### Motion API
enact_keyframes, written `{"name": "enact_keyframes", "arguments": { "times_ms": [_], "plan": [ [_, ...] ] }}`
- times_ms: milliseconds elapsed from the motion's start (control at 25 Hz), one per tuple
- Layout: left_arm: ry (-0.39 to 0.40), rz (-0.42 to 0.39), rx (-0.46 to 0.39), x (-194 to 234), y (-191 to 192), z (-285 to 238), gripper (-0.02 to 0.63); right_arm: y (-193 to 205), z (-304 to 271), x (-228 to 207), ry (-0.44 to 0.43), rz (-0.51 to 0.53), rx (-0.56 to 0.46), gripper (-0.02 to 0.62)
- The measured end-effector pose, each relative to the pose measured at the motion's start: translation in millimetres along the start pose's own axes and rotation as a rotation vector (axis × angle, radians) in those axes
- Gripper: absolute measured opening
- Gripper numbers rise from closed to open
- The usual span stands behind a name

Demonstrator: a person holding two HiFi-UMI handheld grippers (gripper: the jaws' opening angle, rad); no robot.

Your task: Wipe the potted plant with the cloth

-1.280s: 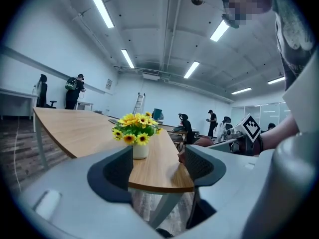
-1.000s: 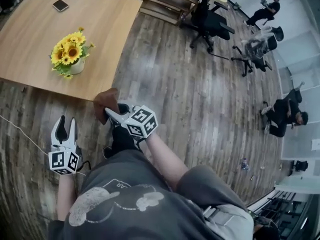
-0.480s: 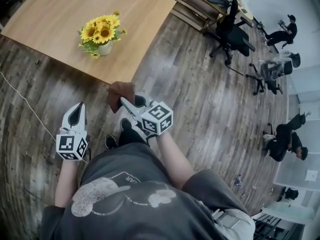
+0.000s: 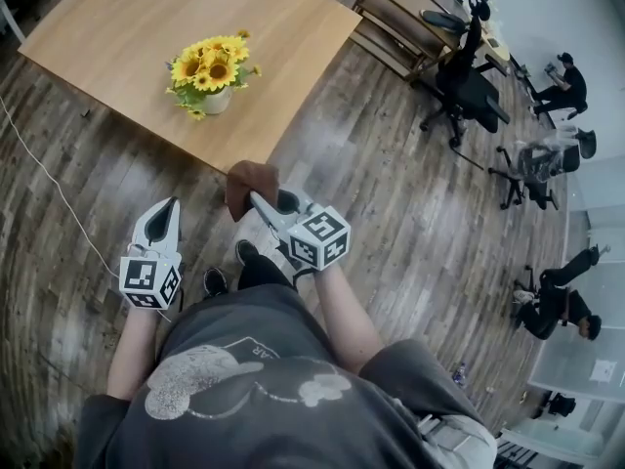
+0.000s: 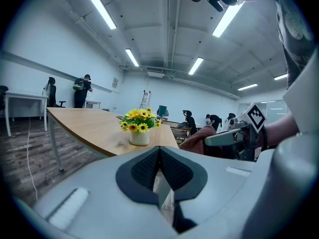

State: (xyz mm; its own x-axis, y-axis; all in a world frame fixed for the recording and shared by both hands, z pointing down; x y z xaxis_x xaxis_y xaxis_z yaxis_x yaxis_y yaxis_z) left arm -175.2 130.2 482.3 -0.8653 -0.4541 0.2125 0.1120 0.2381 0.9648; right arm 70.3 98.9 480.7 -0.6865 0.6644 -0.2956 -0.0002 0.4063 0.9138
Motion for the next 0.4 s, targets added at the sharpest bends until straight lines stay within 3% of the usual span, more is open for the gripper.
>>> {"name": "enact_keyframes", "arguments": {
  "times_ms": [400],
  "plan": [
    [-0.031, 0.003, 0.017, -10.2, 2.9, -3.0, 0.018, 6.9, 11.2, -8.3, -0.013, 0.005, 0.048, 0.044]
  ]
}}
Point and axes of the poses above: the fingertips, and each gripper's own axes: z backward along the fingers, x to its left, y out of its underside, the point moved 8 cm from there along z, backward along the fingers, and after that the axes turned 5 degrees about -x, right-handed, at the moved point
